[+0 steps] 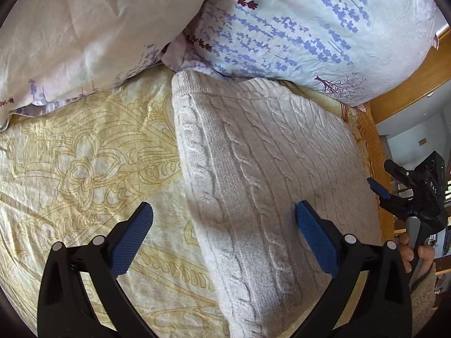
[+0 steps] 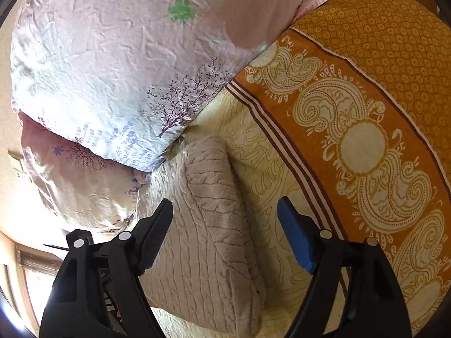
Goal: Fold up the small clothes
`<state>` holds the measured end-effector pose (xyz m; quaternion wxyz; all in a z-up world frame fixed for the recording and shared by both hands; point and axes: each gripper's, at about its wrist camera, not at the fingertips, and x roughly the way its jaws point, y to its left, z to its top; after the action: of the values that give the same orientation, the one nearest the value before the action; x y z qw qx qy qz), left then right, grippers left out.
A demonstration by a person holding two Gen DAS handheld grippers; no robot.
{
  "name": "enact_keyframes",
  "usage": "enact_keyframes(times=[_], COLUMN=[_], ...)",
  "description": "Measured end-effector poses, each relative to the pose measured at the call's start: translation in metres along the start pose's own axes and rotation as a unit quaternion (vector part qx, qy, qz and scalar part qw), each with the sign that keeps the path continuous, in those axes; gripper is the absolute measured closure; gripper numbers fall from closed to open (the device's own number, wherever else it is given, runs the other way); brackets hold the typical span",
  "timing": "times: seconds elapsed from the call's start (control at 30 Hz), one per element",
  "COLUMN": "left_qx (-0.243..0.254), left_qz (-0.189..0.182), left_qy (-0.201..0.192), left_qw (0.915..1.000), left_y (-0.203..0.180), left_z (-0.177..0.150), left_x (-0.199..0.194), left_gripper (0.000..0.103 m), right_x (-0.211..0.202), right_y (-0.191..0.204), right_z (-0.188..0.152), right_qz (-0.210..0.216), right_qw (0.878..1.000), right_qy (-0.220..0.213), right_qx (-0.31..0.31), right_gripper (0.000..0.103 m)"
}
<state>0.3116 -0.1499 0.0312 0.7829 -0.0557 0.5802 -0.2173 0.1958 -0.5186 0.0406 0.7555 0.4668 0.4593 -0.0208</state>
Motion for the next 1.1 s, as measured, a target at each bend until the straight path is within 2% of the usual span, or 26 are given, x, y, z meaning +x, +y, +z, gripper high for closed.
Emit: enact_keyframes(times=[0.2, 0.37, 0.53, 0.67, 0.7, 0.73, 0.83, 0.9, 0.97, 1.1], left_qx=[0.017, -0.002, -0.01, -0.019, -0.022, -0.024, -0.036, -0.052, -0.061, -0.062], left_qz=[0.01, -0.018, -0.043, -0.073, -0.076, -0.08, -0.094, -0.107, -0.115, -0.122], left_qy=[0.005, 0.026, 0.028, 0.025, 0.022, 0.019, 0.014, 0.01, 0.007, 0.004], left_qw=[0.9998, 0.9995, 0.9986, 0.9969, 0.9966, 0.9963, 0.9949, 0.9928, 0.9915, 0.9906], left_y=[-0.01, -0.015, -0.022, -0.025, -0.026, -0.027, -0.021, -0.014, -0.011, -0.008], left_z=[0.004, 0.009, 0.019, 0.024, 0.024, 0.024, 0.024, 0.024, 0.024, 0.025], left_x=[0.009, 0.027, 0.04, 0.044, 0.046, 0.047, 0.045, 0.044, 0.044, 0.043], left_gripper=[0.002, 0.002, 0.002, 0.009, 0.009, 0.012, 0.023, 0.03, 0.037, 0.043], right_x=[0.01, 0.035, 0.045, 0.058, 0.059, 0.062, 0.065, 0.066, 0.071, 0.072], right_y=[0.009, 0.011, 0.009, 0.012, 0.013, 0.013, 0.01, 0.004, -0.001, -0.01], right_z=[0.002, 0.006, 0.008, 0.003, 0.002, 0.0, -0.004, -0.004, -0.007, -0.01], right_qz=[-0.01, -0.028, 0.008, 0.043, 0.05, 0.064, 0.087, 0.101, 0.105, 0.125], right_qw=[1.0, 0.998, 0.997, 0.993, 0.992, 0.99, 0.987, 0.986, 0.985, 0.982], right_qy=[0.017, 0.056, 0.081, 0.11, 0.114, 0.125, 0.13, 0.132, 0.138, 0.135], right_qx=[-0.012, -0.018, -0.016, -0.027, -0.032, -0.027, -0.02, -0.004, 0.014, 0.052], right_gripper=[0.025, 0.025, 0.024, 0.026, 0.027, 0.034, 0.034, 0.041, 0.058, 0.061])
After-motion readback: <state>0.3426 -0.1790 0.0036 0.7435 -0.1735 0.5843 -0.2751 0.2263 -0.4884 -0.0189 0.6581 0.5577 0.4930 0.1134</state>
